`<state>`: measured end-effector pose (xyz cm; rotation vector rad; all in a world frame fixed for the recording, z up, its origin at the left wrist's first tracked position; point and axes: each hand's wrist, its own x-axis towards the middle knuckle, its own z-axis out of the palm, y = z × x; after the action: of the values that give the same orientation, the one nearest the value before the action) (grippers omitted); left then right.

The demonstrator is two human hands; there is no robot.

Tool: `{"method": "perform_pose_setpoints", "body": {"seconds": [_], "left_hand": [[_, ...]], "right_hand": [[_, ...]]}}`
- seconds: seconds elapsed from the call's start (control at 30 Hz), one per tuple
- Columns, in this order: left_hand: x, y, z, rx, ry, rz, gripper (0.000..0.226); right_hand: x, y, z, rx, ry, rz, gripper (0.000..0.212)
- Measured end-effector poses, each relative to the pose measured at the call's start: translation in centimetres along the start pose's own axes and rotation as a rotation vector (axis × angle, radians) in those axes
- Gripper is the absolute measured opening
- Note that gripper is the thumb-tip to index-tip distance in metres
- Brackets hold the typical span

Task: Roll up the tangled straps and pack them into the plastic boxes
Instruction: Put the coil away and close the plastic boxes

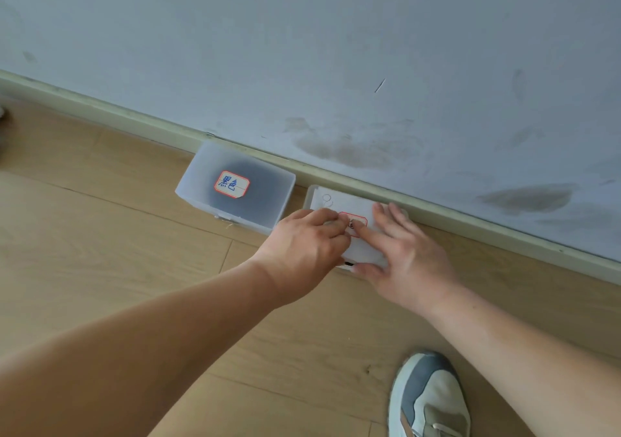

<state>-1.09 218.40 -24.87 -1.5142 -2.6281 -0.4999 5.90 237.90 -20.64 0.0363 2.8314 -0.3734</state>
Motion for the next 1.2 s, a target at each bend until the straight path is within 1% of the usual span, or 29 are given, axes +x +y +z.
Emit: {"method": "perform_pose_setpoints", "body": {"seconds": [0.07, 0.13, 0.17, 0.2, 0.23, 0.27, 0.3, 0.37, 0.43, 0.5, 0.6, 0.67, 0.73, 0.8, 0.87, 0.97, 1.03, 1.13, 1.2], "left_hand": [[-0.1, -0.1, -0.2, -0.003, 0.017, 0.008, 0.020], [-0.1, 0.0, -0.5, 0.005, 0.005, 0.001, 0.026], [-0.1, 0.0, -0.5, 0.005, -0.026, -0.003, 0.033], [-0.1, 0.0, -0.7, 0.009, -0.064, -0.009, 0.045], [0.0, 0.0, -0.7, 0.016, -0.103, -0.023, 0.058], [0.1, 0.0, -0.9, 0.021, -0.117, -0.041, 0.066], [0.2, 0.0, -1.0, 0.017, -0.100, -0.058, 0.065], [0.4, -0.3, -1.3, -0.023, -0.033, -0.091, 0.052], [0.7, -0.8, -1.8, -0.106, 0.010, -0.114, 0.045], [1.1, -0.9, -2.2, -0.181, 0.004, -0.126, 0.039], [2.2, -0.9, -3.1, -0.261, -0.078, -0.186, 0.037], [3.0, -0.9, -3.5, -0.261, -0.153, -0.239, 0.047], [3.7, -0.8, -3.6, -0.194, -0.206, -0.240, 0.057], [4.2, -0.5, -3.7, -0.197, -0.252, -0.245, 0.058], [4.3, -0.2, -3.6, -0.293, -0.264, -0.288, 0.055], [4.5, -0.2, -4.4, -0.420, -0.331, -0.369, 0.051], [4.7, -0.4, -5.0, -0.399, -0.395, -0.413, 0.048], [5.1, -0.5, -5.6, -0.381, -0.430, -0.452, 0.048], [5.8, -0.6, -6.0, -0.376, -0.448, -0.471, 0.056]], "right_hand": [[-0.2, -0.1, -0.2, -0.037, -0.090, 0.031, 0.090], [-0.1, -0.8, -0.2, -0.141, -0.203, 0.078, 0.099], [0.1, -1.0, -0.3, -0.175, -0.207, 0.087, 0.099], [0.4, -1.2, -0.5, -0.183, -0.198, 0.088, 0.096], [0.7, -1.2, -0.6, -0.172, -0.190, 0.077, 0.093], [0.9, -1.1, -0.8, -0.149, -0.190, 0.062, 0.091], [1.0, -1.1, -1.1, -0.117, -0.178, 0.047, 0.090], [1.4, -0.5, -1.6, -0.029, -0.172, 0.056, 0.089], [2.0, 0.3, -2.4, 0.071, -0.206, 0.075, 0.089], [2.7, 0.9, -3.3, 0.172, -0.258, 0.082, 0.082], [3.3, 1.1, -3.8, 0.255, -0.317, 0.121, 0.078], [3.4, 1.2, -3.7, 0.294, -0.293, 0.134, 0.073], [3.2, 1.3, -3.4, 0.293, -0.245, 0.132, 0.070], [3.1, 1.3, -3.3, 0.278, -0.195, 0.139, 0.067], [3.3, 1.3, -3.8, 0.298, -0.204, 0.143, 0.063], [3.6, 1.4, -5.0, 0.327, -0.339, 0.195, 0.072], [3.6, 1.2, -5.3, 0.335, -0.408, 0.230, 0.075], [3.3, 1.2, -5.7, 0.422, -0.371, 0.316, 0.084], [3.1, 1.3, -6.1, 0.453, -0.327, 0.358, 0.086]]}}
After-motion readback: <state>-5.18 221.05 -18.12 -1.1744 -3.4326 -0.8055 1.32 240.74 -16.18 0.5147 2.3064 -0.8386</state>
